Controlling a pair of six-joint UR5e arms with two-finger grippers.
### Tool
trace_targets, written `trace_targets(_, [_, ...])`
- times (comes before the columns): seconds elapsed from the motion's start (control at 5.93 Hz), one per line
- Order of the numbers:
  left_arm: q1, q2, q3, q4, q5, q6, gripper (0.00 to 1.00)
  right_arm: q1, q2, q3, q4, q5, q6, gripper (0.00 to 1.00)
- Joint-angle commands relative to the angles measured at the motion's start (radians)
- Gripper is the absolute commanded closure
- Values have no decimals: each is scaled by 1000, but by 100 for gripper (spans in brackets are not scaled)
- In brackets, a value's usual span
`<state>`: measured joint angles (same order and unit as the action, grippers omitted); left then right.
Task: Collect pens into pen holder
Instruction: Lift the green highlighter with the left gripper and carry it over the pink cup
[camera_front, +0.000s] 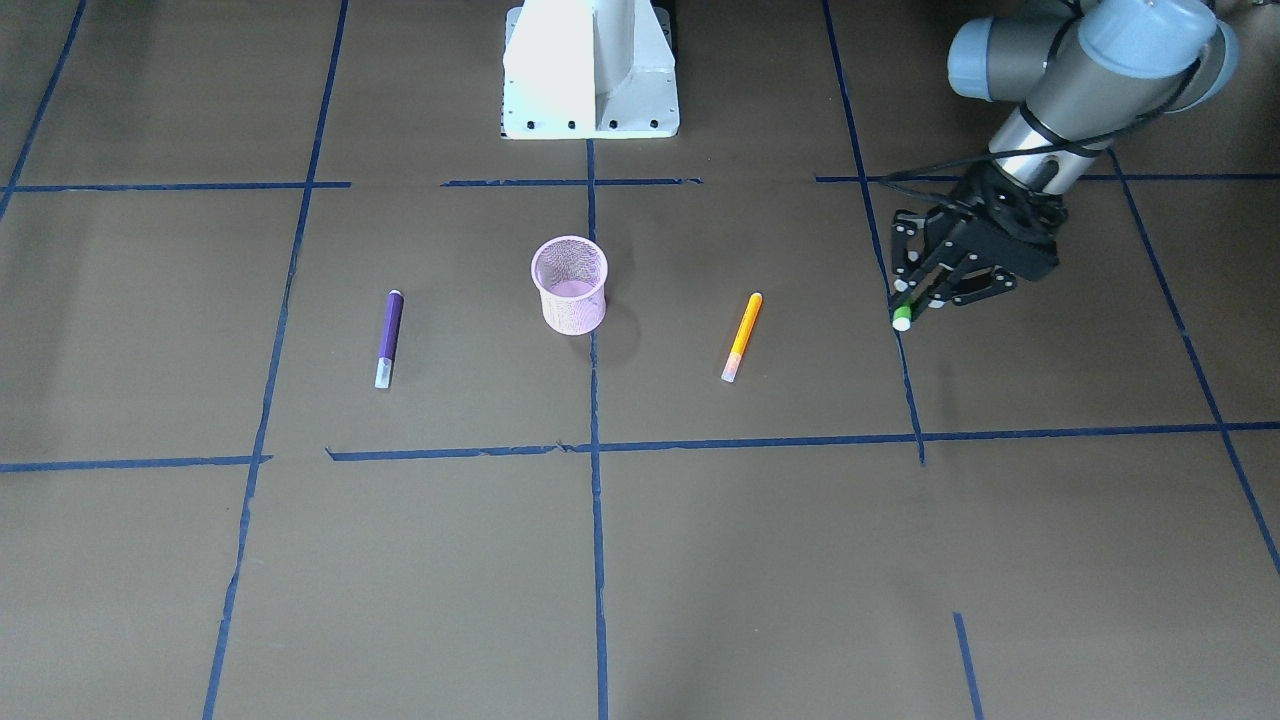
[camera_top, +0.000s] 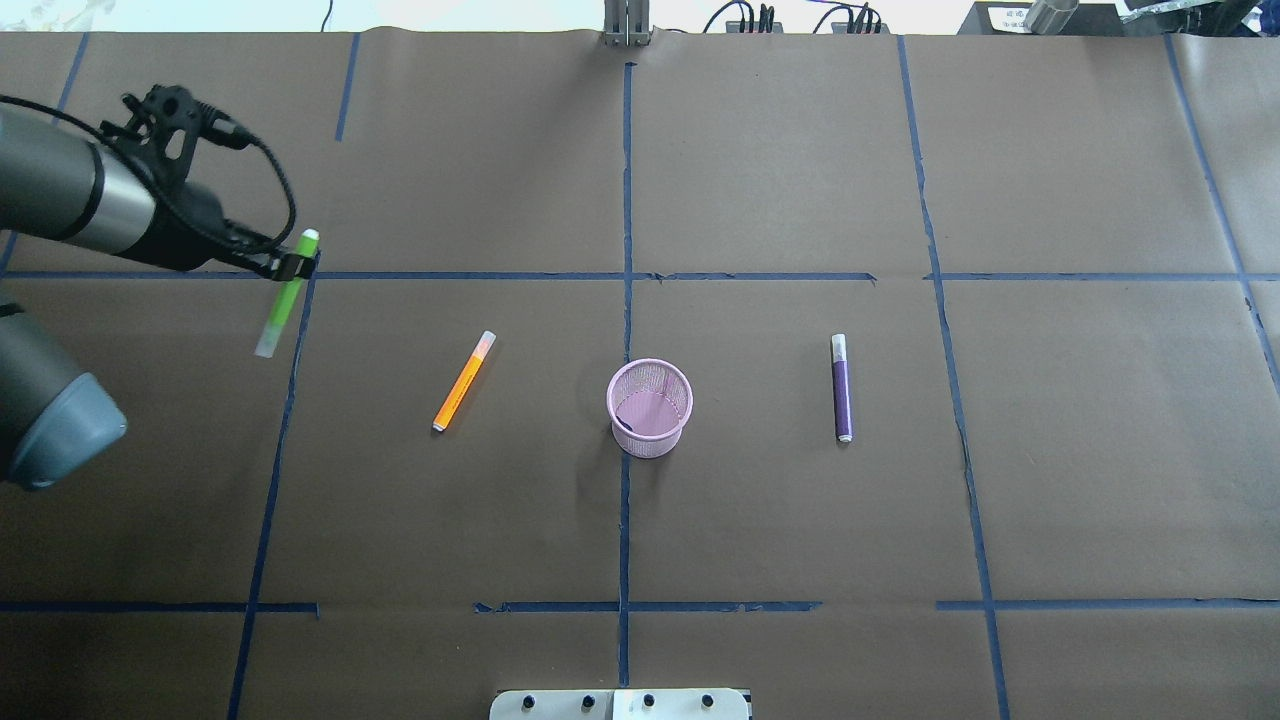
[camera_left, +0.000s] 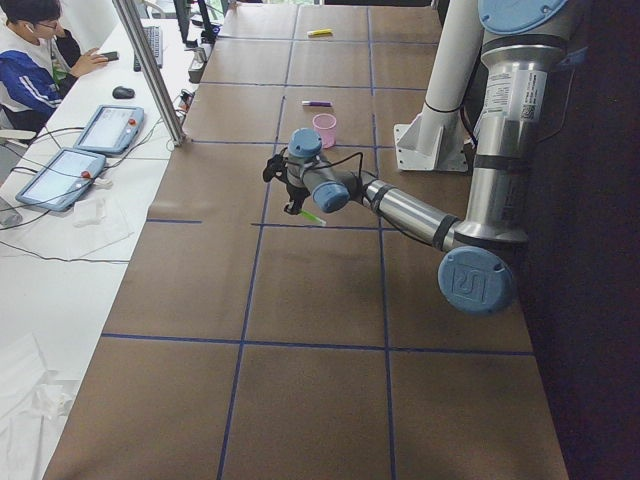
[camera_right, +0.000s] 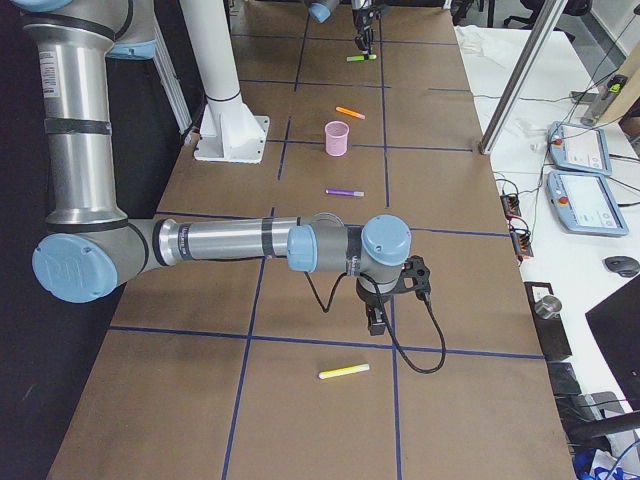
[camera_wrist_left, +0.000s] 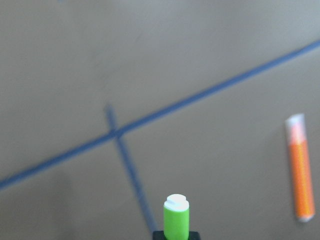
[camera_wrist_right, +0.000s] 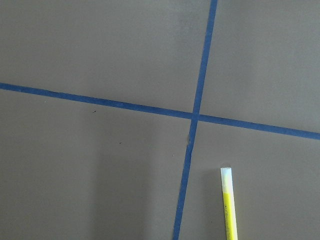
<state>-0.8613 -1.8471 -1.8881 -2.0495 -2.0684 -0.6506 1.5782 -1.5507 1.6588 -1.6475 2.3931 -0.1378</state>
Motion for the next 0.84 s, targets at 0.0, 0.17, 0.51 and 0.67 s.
trace_targets(0.0, [111, -70, 20, -179, 95, -141, 100, -6, 0, 2, -3, 1, 0, 0])
trace_targets(0.17, [180, -73, 17, -319, 196, -235, 100, -6, 0, 4, -2, 1, 0, 0])
trace_targets(0.51, [354, -191, 15, -383, 445, -276, 100, -9, -6, -2, 1, 0, 0, 0])
trace_targets(0.67, [446, -202, 38, -506, 576, -271, 100, -9, -11, -4, 2, 1, -5, 0])
